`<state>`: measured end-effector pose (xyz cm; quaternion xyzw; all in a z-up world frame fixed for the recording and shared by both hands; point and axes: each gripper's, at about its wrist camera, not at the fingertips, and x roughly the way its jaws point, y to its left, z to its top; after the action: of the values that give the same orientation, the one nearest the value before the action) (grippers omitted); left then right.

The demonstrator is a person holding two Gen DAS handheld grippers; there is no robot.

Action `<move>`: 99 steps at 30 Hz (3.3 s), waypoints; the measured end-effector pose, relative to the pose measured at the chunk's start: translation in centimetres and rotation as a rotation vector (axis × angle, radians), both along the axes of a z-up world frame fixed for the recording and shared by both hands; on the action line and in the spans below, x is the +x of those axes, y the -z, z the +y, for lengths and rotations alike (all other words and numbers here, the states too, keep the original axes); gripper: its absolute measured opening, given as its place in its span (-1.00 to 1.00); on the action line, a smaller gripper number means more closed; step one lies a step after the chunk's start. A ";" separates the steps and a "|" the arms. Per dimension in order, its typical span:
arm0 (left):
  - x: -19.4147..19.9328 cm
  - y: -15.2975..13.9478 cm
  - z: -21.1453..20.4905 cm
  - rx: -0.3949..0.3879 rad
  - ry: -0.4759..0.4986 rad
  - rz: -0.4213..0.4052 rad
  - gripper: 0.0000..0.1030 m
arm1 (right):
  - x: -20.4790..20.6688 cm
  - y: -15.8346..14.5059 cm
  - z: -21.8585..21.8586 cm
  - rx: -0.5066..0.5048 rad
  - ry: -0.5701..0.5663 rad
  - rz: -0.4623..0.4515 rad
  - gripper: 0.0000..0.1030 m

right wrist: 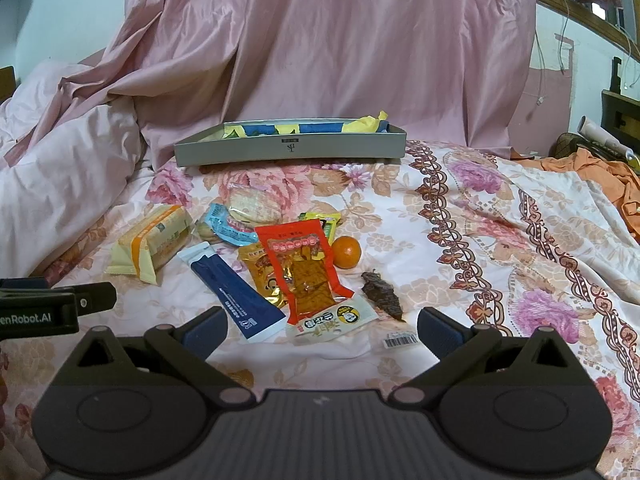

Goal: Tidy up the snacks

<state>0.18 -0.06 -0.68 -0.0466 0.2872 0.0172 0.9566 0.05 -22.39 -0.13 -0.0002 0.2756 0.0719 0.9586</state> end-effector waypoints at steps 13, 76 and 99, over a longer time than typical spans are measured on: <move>0.0 0.1 0.1 0.000 -0.001 0.003 0.98 | 0.0 0.0 0.0 0.000 -0.001 0.001 1.00; 16.8 5.8 7.8 -0.140 0.213 0.074 0.28 | 16.4 5.2 8.5 -0.133 -0.610 0.228 -0.18; 14.7 5.0 7.2 -0.144 0.139 0.079 0.09 | 12.6 5.5 9.1 -0.179 -0.461 0.135 -0.47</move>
<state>14.92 7.18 -5.73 -0.0945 0.3276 -0.0679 0.9376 12.68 -13.26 -5.61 -0.1432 0.3368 0.2635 0.8926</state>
